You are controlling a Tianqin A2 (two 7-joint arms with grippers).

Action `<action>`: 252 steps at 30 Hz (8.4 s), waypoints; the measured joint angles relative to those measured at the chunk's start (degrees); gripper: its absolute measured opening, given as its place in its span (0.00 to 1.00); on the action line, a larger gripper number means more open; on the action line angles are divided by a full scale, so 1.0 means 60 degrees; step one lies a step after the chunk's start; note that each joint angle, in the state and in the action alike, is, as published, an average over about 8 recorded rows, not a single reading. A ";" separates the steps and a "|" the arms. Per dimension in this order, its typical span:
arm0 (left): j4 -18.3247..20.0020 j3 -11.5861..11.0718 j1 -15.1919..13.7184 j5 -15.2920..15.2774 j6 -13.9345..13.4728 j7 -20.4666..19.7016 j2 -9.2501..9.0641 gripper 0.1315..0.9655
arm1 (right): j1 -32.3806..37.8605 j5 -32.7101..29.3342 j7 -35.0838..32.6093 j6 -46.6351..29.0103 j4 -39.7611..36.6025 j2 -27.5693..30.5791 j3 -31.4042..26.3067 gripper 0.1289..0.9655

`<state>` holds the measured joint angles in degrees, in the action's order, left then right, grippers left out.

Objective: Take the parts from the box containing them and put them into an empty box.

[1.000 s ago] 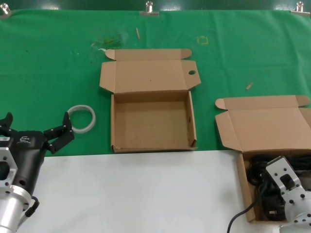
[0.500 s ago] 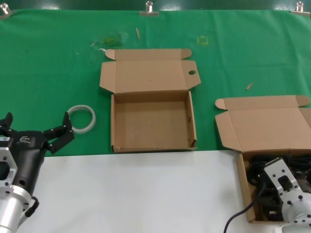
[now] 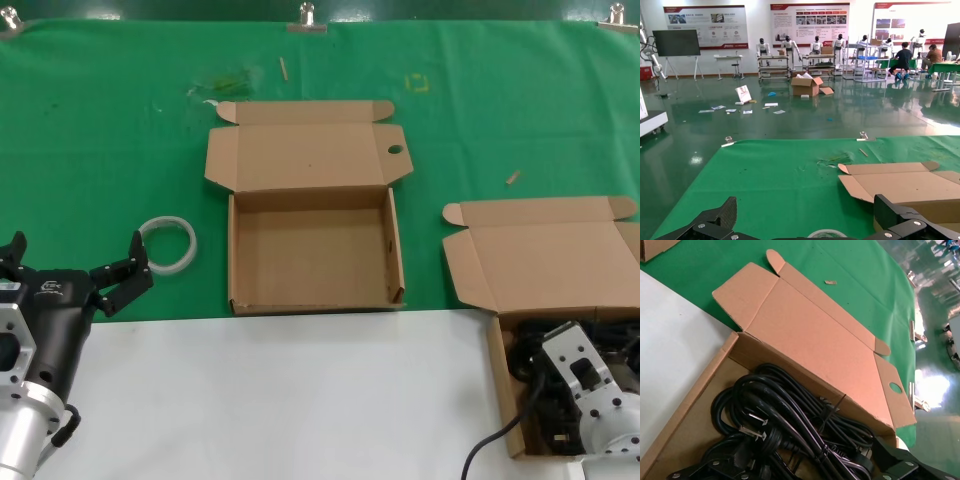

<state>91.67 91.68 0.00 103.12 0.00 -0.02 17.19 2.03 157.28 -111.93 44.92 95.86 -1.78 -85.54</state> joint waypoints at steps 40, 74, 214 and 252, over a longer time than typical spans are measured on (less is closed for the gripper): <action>0.0000 0.0000 0.0000 0.0000 0.0000 0.0000 0.0000 1.00 | 0.0057 0.0073 -0.0504 -0.0075 0.0193 -0.0185 0.0135 0.19; 0.0000 0.0000 0.0000 0.0000 0.0000 0.0000 0.0000 1.00 | 0.1342 -0.1086 0.1866 -0.0513 0.0055 -0.0172 -0.3556 0.15; 0.0000 0.0000 0.0000 0.0002 0.0000 0.0002 0.0000 1.00 | 0.1666 -0.5300 1.2189 -0.4874 -0.1980 0.0965 -0.3768 1.00; 0.0000 0.0000 0.0000 0.0002 0.0000 0.0002 0.0000 1.00 | -0.0191 -0.8751 1.8178 -0.7294 -0.0792 0.0965 -0.1224 1.00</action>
<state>91.67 91.67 0.00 103.13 0.00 0.00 17.19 0.89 104.78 -2.86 1.16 91.11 4.01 -92.89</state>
